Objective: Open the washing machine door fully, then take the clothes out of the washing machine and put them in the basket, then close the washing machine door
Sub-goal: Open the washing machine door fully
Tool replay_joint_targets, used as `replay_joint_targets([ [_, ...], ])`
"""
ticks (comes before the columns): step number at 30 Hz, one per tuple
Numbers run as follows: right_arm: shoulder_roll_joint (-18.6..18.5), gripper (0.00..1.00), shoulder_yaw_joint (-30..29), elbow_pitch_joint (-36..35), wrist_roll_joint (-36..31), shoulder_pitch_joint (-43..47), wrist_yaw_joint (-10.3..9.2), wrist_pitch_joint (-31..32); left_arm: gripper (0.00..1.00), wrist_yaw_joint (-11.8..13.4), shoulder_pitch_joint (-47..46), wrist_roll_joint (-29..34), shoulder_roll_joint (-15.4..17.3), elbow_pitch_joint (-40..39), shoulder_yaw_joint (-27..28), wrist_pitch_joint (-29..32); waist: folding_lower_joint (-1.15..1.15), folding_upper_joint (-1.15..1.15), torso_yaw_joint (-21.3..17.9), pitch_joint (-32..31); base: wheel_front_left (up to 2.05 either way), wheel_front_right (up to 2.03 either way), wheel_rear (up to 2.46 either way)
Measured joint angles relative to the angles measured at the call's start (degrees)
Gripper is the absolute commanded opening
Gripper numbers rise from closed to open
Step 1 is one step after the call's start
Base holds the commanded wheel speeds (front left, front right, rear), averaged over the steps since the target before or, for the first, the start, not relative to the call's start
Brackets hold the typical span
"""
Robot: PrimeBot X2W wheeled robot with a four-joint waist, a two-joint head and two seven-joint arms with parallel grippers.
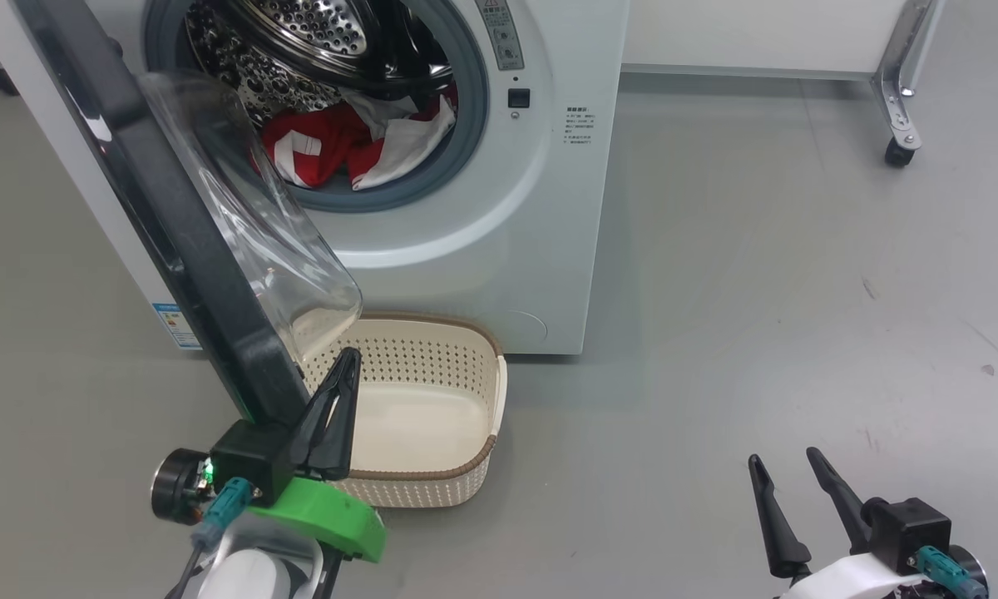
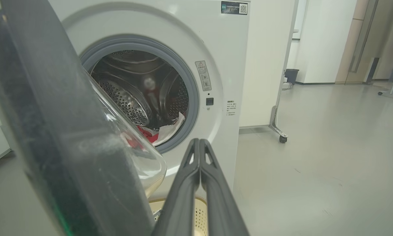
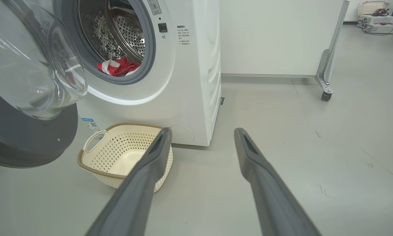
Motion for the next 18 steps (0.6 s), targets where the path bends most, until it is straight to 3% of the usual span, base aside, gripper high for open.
replay_joint_targets([
  [18, 0.8, 1.0, -0.1, 1.1, -0.1, -0.2, 0.48, 0.0, 0.0, 2.0, 0.0, -1.6, 0.0, 8.1, 2.2, 0.6, 0.0, 0.0, -0.8, 0.6, 0.0, 0.0, 0.0],
])
